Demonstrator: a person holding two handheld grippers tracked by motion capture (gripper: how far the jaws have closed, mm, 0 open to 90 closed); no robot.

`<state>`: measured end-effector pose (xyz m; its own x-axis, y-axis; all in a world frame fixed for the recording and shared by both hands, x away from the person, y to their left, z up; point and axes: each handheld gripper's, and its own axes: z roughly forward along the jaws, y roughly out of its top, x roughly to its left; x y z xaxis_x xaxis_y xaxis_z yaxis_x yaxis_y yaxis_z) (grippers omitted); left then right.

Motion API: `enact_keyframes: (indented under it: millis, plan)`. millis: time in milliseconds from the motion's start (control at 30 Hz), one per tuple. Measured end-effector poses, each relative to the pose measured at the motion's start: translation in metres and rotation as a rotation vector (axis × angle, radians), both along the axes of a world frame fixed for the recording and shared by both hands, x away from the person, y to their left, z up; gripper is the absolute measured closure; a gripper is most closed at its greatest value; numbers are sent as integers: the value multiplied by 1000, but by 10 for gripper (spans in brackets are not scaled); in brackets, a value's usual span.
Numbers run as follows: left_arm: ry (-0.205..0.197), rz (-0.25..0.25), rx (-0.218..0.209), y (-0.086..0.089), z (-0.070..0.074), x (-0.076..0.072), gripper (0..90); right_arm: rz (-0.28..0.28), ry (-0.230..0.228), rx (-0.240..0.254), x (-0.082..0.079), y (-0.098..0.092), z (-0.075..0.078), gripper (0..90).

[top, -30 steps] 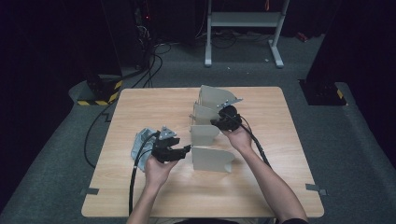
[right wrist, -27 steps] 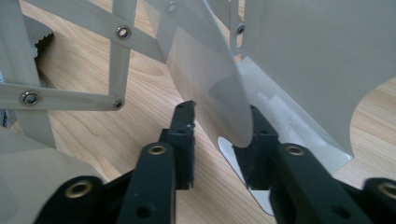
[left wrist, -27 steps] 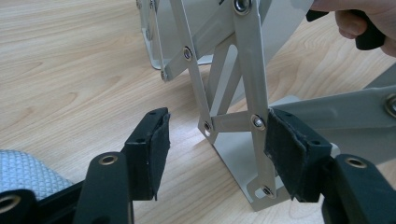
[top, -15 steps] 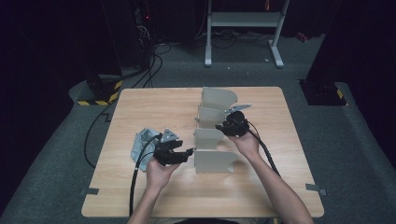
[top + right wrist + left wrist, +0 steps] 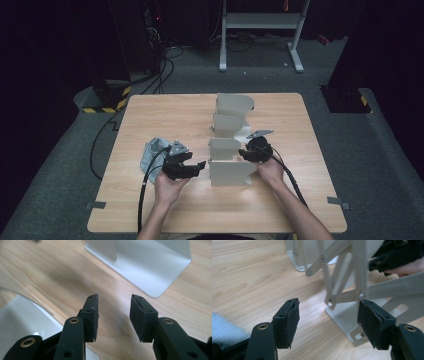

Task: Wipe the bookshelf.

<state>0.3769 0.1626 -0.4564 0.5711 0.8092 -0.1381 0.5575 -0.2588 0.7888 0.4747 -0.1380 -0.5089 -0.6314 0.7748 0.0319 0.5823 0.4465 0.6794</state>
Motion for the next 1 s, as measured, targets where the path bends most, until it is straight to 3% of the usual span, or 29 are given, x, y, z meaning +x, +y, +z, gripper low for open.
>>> enact_keyframes:
  millis: [67,133,167,233,300,333,367,400,467,700,900,1000]
  plan:
    - [-1,27,6,8,0,0,336,-7,-3,-22,-4,0,-6,574]
    - [-6,71,38,16,-1,0,329,-7,-46,-43,-10,-1,-11,562]
    - [-6,71,38,16,-1,0,329,-7,-46,-43,-10,-1,-11,562]
    - [-17,157,90,30,-1,2,330,-14,-69,-18,-18,-7,-14,561]
    - [-21,185,101,35,-2,2,330,-18,-85,-7,-21,-9,-16,562]
    - [-35,239,151,44,-4,3,328,-26,-105,8,-29,-13,-19,565]
    - [-35,239,151,44,-4,3,328,-26,-105,8,-29,-13,-19,565]
    - [-35,268,178,50,-5,4,328,-22,-110,10,-32,-14,-19,567]
    - [-10,315,160,63,-10,6,319,-27,-114,7,-41,-16,-20,573]
    - [40,372,188,77,-23,15,297,-37,-114,8,-49,-20,-20,574]
    - [77,404,185,80,-36,29,291,-40,-112,10,-56,-24,-20,573]
    - [108,444,225,81,-47,39,299,-37,-110,10,-57,-25,-20,573]
